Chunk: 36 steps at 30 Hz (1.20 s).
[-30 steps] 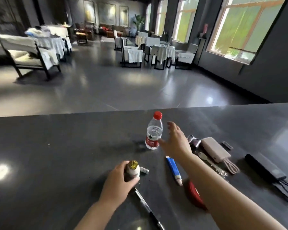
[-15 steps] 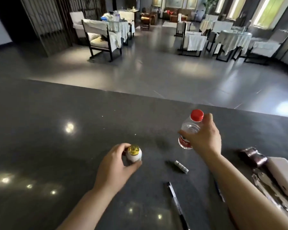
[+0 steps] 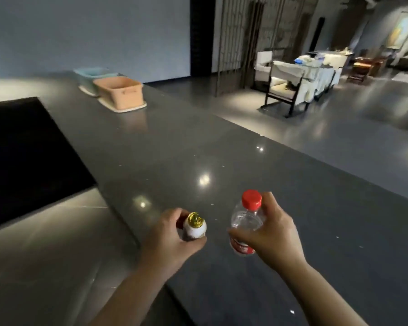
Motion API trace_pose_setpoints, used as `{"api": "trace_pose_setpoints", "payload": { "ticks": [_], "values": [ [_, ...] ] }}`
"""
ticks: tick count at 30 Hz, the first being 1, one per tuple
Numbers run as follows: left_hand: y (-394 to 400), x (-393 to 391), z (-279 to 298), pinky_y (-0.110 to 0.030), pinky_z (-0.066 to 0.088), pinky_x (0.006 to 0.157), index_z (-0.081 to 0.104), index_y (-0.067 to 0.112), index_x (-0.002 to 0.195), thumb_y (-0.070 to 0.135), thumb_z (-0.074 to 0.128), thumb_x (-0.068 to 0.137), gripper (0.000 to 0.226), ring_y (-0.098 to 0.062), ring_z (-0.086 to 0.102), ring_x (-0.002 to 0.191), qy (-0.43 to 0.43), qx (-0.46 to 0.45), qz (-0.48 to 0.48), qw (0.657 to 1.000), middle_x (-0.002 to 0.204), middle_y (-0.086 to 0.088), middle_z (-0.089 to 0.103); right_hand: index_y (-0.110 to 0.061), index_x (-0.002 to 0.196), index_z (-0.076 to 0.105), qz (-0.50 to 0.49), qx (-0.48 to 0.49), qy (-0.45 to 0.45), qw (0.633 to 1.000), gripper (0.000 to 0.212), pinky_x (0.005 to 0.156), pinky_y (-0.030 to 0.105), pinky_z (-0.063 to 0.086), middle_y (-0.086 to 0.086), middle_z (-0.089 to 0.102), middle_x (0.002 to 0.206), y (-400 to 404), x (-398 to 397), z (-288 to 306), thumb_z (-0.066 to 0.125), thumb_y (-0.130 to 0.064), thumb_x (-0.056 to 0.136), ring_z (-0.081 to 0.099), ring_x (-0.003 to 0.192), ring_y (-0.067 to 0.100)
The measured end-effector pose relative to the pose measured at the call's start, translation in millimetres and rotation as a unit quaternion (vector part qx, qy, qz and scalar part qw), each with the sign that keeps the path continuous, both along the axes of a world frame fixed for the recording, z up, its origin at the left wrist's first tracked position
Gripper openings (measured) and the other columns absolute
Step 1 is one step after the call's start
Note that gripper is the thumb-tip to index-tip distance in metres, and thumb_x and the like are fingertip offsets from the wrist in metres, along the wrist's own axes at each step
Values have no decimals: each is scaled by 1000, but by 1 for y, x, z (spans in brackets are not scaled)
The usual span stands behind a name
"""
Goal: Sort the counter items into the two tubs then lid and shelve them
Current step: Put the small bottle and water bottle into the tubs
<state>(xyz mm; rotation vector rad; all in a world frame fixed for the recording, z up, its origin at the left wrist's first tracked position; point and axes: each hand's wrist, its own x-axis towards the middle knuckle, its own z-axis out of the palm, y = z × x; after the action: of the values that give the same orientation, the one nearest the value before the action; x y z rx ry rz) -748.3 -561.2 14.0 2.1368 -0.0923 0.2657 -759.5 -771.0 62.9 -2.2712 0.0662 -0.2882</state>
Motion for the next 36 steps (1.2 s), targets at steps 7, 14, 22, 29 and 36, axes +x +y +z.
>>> {"api": "trace_pose_setpoints", "payload": {
  "ticks": [7,14,22,29,36],
  "values": [
    [231,30,21,-16,44,59,58,36,85,52,77,51,42,4,58,75,-33,42,92,994,80,19,63,-35,98,54,97,78,-21,992,59,73,33,56,-14,66,87,228,63,6,82,-45,48,64,80,4],
    [392,78,38,-28,53,66,58,36,87,46,82,53,43,0,60,78,-31,53,139,988,84,18,63,-32,97,55,130,84,-30,988,60,68,22,51,-16,65,86,379,124,18,82,-46,44,63,80,-1],
    [498,174,26,-34,55,71,59,34,89,43,82,55,42,-1,59,81,-28,36,133,990,88,16,63,-37,102,50,151,55,-43,986,63,64,16,43,-21,60,89,483,231,13,83,-45,48,58,80,-4],
    [582,292,35,-34,56,72,61,36,87,37,82,57,37,-1,60,79,-21,32,113,993,86,16,62,-36,102,50,134,55,-39,989,64,65,16,44,-22,59,89,564,346,10,87,-43,50,58,82,-1],
    [658,413,36,-24,50,70,62,42,94,39,81,58,41,4,59,82,-35,7,87,996,86,23,59,-34,114,49,101,61,-19,993,73,80,28,50,-16,59,103,630,455,21,84,-48,51,59,96,9]
  ]
}}
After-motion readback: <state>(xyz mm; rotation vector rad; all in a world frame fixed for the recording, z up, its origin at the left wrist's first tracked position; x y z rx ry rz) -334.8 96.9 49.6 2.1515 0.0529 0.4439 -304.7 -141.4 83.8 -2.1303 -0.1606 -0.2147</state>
